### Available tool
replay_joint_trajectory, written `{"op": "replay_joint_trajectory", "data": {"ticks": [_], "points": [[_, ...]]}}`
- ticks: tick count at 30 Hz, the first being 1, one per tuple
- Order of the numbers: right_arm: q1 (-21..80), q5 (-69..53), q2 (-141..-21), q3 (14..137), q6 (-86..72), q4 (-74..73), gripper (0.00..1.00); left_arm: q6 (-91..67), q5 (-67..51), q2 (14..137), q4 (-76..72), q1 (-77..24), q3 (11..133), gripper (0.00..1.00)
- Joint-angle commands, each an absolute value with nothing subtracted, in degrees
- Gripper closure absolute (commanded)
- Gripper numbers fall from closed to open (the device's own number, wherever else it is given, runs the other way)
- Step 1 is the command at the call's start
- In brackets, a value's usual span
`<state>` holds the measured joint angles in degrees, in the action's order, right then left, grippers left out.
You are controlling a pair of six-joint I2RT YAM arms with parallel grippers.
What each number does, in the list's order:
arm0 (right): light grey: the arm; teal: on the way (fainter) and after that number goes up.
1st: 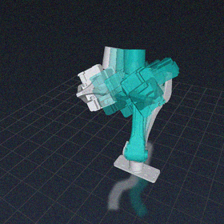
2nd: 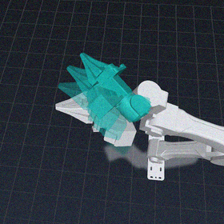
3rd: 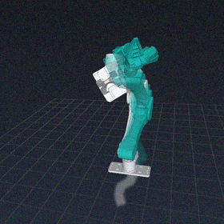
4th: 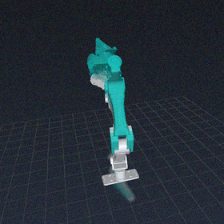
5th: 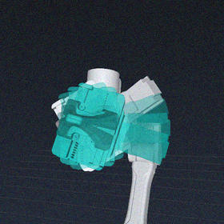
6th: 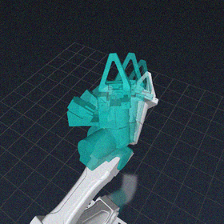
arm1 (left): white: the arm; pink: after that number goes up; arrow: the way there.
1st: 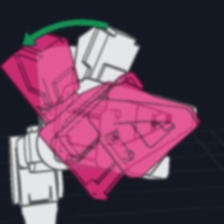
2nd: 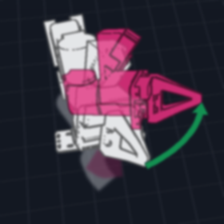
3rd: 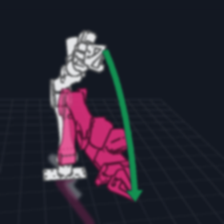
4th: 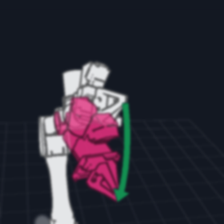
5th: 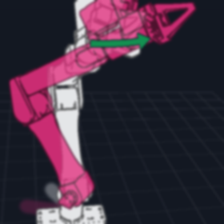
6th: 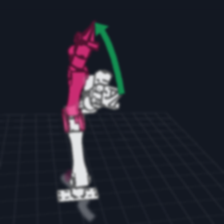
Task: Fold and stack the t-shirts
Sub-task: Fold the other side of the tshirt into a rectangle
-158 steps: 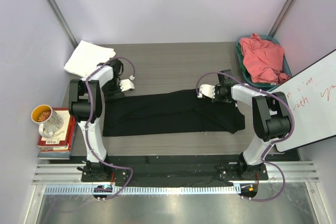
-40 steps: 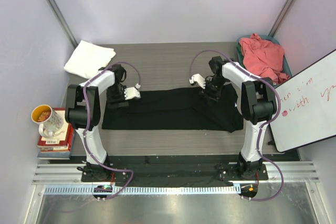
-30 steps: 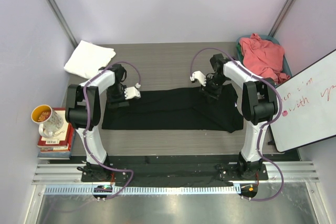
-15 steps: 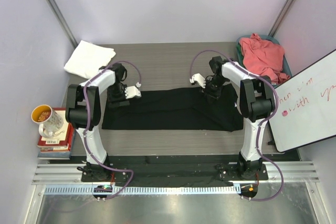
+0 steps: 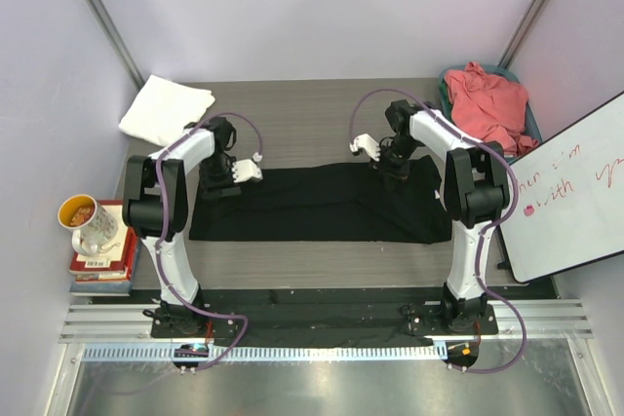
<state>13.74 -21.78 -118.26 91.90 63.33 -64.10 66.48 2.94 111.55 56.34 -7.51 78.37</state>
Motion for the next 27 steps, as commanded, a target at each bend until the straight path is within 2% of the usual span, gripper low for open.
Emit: {"op": "replay_joint_trajectory", "data": {"ticks": [1, 5, 6, 8, 9, 11, 14, 16, 17, 27], "points": [[14.3, -21.7, -112.9, 94.0, 63.8, -68.4, 0.89, 67.1, 1.6, 112.1, 57.3, -7.8, 80.7, 0.32], [14.6, -21.5, -112.9, 93.3, 63.1, -68.3, 0.88, 67.1, 1.5, 112.1, 57.2, -7.8, 80.6, 0.32], [14.6, -21.4, -112.9, 93.1, 63.0, -68.3, 0.81, 67.0, 1.5, 112.1, 57.1, -7.9, 80.6, 0.32], [14.7, -21.4, -112.6, 92.4, 62.8, -67.9, 0.75, 67.1, 1.5, 111.8, 57.1, -7.8, 80.2, 0.32], [14.8, -21.4, -112.4, 92.2, 62.8, -67.7, 0.73, 67.1, 1.6, 111.7, 57.0, -7.8, 80.1, 0.32], [14.9, -21.2, -112.4, 91.8, 62.8, -67.6, 0.77, 67.3, 1.7, 111.5, 56.9, -7.8, 79.6, 0.32], [14.9, -21.1, -112.1, 91.8, 62.4, -67.3, 0.71, 67.2, 1.7, 111.3, 56.6, -7.8, 79.3, 0.32], [14.9, -20.9, -112.2, 91.7, 62.3, -67.0, 0.94, 67.3, 1.7, 111.2, 56.4, -7.8, 79.2, 0.32], [14.9, -20.7, -112.1, 91.6, 62.2, -67.0, 0.98, 67.2, 1.6, 111.1, 56.3, -7.8, 79.0, 0.32], [15.2, -20.5, -112.7, 91.2, 62.3, -66.5, 0.99, 67.0, 1.4, 110.7, 55.9, -7.8, 78.0, 0.32]]}}
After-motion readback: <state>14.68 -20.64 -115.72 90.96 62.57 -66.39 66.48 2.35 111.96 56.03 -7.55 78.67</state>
